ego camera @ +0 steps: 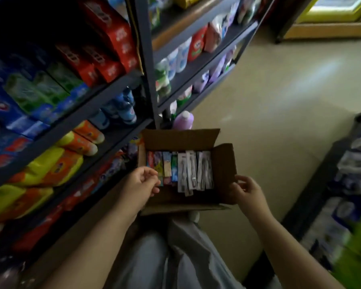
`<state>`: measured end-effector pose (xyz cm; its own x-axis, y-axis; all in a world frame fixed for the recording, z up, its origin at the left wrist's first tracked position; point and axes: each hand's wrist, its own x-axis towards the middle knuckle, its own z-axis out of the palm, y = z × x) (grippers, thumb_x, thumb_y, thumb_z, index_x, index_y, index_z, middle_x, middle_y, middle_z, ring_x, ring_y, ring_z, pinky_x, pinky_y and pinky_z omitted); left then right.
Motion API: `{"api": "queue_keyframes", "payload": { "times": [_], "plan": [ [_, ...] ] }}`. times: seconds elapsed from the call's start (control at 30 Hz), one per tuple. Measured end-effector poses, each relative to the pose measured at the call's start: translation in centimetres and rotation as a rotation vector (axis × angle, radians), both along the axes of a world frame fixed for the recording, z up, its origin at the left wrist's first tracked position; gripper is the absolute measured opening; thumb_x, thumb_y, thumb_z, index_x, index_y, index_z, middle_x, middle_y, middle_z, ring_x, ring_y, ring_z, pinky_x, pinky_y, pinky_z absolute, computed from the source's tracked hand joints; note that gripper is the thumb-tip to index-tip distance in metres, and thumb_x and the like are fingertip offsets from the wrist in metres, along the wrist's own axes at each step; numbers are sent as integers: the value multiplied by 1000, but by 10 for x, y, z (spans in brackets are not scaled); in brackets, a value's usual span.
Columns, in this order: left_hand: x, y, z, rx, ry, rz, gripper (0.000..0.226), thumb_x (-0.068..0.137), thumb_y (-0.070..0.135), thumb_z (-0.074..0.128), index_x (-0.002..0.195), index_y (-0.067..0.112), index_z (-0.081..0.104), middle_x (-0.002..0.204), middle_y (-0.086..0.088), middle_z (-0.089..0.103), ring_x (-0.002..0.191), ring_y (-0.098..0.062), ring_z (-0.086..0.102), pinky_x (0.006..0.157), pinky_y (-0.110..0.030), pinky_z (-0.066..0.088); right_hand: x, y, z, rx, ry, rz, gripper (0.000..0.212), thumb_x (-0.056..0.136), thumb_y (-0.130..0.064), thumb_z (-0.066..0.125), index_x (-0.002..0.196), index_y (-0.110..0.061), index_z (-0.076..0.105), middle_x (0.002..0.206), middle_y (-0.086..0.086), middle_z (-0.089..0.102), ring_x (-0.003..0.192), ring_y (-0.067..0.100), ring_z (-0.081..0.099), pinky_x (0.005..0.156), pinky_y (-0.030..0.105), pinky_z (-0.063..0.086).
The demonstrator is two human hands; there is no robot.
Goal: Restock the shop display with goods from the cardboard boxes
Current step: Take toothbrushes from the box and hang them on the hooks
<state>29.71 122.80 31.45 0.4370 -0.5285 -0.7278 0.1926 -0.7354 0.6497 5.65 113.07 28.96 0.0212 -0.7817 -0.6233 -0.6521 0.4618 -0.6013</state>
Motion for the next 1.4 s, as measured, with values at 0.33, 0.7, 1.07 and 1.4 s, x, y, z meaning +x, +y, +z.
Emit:
{"api": "queue_keyframes", "payload": {
  "times": [0.33, 0.7, 1.07, 1.4],
  "plan": [
    [-44, -30, -189, 273, 66, -30, 15, 98, 9, 46, 91, 18, 55, 90, -6, 63, 73, -16, 58, 66, -26, 45, -17, -22, -206, 340, 149, 85, 33, 96, -22, 55, 129, -16, 52, 93, -6, 58, 80, 12, 61, 66, 27, 53],
    [-65, -45, -396, 406, 95, -116, 13, 98, 12, 45, 95, 22, 54, 96, -5, 63, 83, -19, 61, 69, -29, 47, -21, -34, -404, 474, 248, 127, 35, 97, -22, 54, 132, -18, 48, 92, -6, 52, 78, 11, 57, 69, 30, 53],
    [-67, -44, -496, 484, 138, -105, 33, 92, 13, 57, 123, 18, 50, 117, -4, 59, 102, -17, 57, 78, -28, 44, 17, -28, -469, 424, 199, 221, 33, 97, -20, 53, 130, -20, 49, 123, 2, 58, 104, 17, 58, 83, 30, 51],
    [-105, -75, -569, 444, 295, 106, 78, 76, 26, 76, 142, 16, 35, 135, -7, 53, 119, -25, 54, 102, -43, 45, 13, -28, -497, 213, 199, 215, 28, 98, -16, 51, 126, -17, 54, 124, 3, 60, 107, 15, 57, 84, 25, 47]
  ]
}}
